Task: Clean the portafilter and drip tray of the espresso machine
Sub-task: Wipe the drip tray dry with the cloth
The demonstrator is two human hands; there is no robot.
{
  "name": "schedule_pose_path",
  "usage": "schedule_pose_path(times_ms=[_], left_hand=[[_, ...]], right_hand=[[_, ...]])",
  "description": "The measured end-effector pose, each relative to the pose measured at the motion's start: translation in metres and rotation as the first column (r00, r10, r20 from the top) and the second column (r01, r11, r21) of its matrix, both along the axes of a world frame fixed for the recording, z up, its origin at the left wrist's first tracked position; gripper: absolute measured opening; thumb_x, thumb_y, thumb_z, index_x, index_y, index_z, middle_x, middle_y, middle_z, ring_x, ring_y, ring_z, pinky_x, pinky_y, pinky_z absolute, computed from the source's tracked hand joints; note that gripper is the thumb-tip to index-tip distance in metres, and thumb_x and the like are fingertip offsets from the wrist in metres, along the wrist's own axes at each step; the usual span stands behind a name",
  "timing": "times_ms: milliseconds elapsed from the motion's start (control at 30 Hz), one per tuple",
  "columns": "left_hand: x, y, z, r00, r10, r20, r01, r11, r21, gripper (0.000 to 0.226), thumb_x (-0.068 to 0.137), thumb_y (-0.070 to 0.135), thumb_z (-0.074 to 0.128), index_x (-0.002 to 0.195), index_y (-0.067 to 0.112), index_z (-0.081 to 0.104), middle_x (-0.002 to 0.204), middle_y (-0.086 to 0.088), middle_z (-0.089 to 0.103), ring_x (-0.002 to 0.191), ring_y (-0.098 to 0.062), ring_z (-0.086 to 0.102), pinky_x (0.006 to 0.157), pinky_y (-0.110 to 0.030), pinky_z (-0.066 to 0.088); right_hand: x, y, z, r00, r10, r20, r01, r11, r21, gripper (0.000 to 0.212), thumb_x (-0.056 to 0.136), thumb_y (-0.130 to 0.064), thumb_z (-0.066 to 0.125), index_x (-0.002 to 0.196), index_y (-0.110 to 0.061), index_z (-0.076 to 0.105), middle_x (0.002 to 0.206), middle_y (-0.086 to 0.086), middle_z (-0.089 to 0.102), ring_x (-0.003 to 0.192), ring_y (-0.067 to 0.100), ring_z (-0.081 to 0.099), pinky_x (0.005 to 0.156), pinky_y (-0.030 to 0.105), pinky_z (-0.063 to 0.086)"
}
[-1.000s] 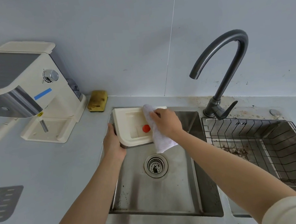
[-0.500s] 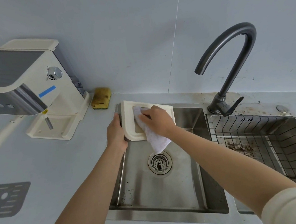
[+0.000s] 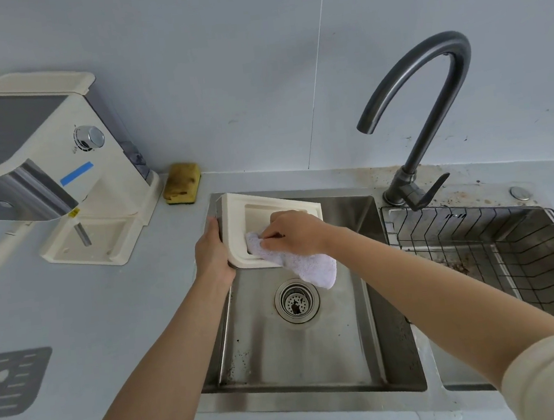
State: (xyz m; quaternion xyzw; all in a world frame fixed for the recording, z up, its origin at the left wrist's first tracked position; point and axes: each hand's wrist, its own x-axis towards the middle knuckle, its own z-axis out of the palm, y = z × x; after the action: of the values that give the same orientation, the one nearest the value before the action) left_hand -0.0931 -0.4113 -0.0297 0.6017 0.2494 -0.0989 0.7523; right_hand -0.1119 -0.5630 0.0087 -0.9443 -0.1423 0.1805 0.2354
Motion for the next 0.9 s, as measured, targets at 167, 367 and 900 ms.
schedule_pose_path(times_ms=[167, 367, 900], left_hand=[[0.001, 0.007, -0.001, 1.000, -0.022, 0.011, 0.022, 1.000, -0.012, 0.031, 0.096, 0.039, 0.040, 0.089, 0.019, 0.063, 0.080, -0.004, 0.067, 0.075, -0.021, 0.064, 0.065, -0.033, 0.053], [-0.003, 0.006, 0.000, 0.998, -0.061, 0.002, 0.061, 0.998, -0.019, 0.029, 0.094, 0.039, 0.042, 0.083, 0.021, 0.062, 0.079, -0.003, 0.066, 0.076, -0.021, 0.063, 0.066, -0.035, 0.052], [-0.005, 0.014, 0.008, 0.996, 0.091, -0.022, -0.093, 0.991, -0.096, 0.032, 0.094, 0.041, 0.043, 0.077, 0.023, 0.063, 0.053, 0.010, 0.068, 0.051, -0.010, 0.067, 0.048, -0.025, 0.054]], right_hand=[[-0.001, -0.008, 0.001, 0.998, -0.026, 0.059, 0.024, 0.999, 0.027, 0.032, 0.091, -0.033, 0.045, 0.070, -0.012, 0.056, 0.075, -0.003, 0.038, 0.067, 0.013, 0.041, 0.065, 0.029, 0.031], [0.001, -0.009, -0.001, 0.957, -0.118, 0.266, 0.107, 0.993, 0.055, 0.028, 0.095, -0.033, 0.043, 0.098, -0.018, 0.067, 0.084, -0.005, 0.035, 0.072, 0.015, 0.041, 0.062, 0.024, 0.026], [0.009, -0.023, -0.011, 0.951, -0.267, 0.153, 0.295, 0.934, -0.203, 0.040, 0.096, -0.035, 0.028, 0.100, -0.016, 0.063, 0.096, 0.003, 0.050, 0.081, 0.022, 0.047, 0.071, 0.030, 0.037]])
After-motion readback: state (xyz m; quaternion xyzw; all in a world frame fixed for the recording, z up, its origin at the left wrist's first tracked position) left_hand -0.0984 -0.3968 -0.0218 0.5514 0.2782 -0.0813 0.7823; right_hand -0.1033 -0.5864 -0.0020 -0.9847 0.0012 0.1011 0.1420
